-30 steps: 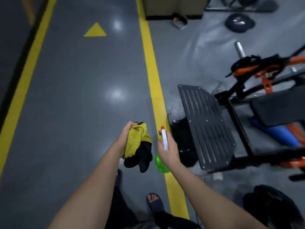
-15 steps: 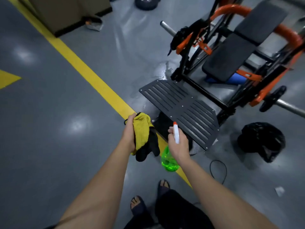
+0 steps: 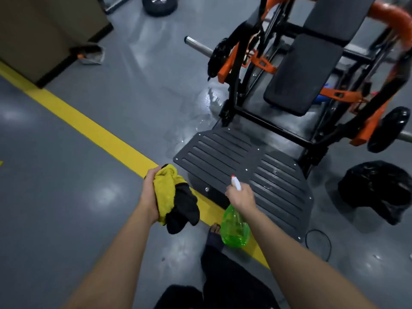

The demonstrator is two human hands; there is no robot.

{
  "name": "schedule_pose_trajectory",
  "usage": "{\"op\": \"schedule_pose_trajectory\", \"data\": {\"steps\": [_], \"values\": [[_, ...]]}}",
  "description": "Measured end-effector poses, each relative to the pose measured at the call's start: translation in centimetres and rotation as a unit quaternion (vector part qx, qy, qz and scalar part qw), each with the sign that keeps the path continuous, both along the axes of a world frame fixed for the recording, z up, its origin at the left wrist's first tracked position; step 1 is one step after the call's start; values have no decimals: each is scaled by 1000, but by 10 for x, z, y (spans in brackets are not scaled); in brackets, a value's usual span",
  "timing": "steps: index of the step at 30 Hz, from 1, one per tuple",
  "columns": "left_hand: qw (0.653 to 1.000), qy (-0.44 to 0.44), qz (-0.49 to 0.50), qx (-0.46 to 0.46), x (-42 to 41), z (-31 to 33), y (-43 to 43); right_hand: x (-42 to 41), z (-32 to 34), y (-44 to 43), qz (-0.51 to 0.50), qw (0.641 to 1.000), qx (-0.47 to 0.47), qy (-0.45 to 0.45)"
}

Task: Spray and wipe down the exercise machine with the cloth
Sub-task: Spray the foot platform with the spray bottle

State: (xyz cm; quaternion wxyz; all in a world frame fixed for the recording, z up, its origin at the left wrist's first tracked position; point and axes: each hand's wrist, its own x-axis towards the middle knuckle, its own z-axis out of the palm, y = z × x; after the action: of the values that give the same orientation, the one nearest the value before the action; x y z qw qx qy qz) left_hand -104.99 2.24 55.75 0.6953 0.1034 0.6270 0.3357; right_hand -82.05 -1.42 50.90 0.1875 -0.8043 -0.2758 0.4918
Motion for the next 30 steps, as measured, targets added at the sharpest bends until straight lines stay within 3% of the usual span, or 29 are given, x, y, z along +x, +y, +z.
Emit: {"op": "schedule_pose_trajectory", "data": {"steps": [7, 16, 21, 30], "values": [[999, 32, -30, -1, -26, 13, 87, -12, -8, 88, 8, 995, -92, 40], [994, 0, -110, -4, -8, 9, 141, -2, -22, 89, -14, 994, -102, 23], [986, -10, -168, -16, -7, 3, 163, 4, -16, 94, -140, 988, -63, -14], [966, -20, -257, -36, -8, 5, 208, -4, -2, 105, -290, 954, -61, 55]]}}
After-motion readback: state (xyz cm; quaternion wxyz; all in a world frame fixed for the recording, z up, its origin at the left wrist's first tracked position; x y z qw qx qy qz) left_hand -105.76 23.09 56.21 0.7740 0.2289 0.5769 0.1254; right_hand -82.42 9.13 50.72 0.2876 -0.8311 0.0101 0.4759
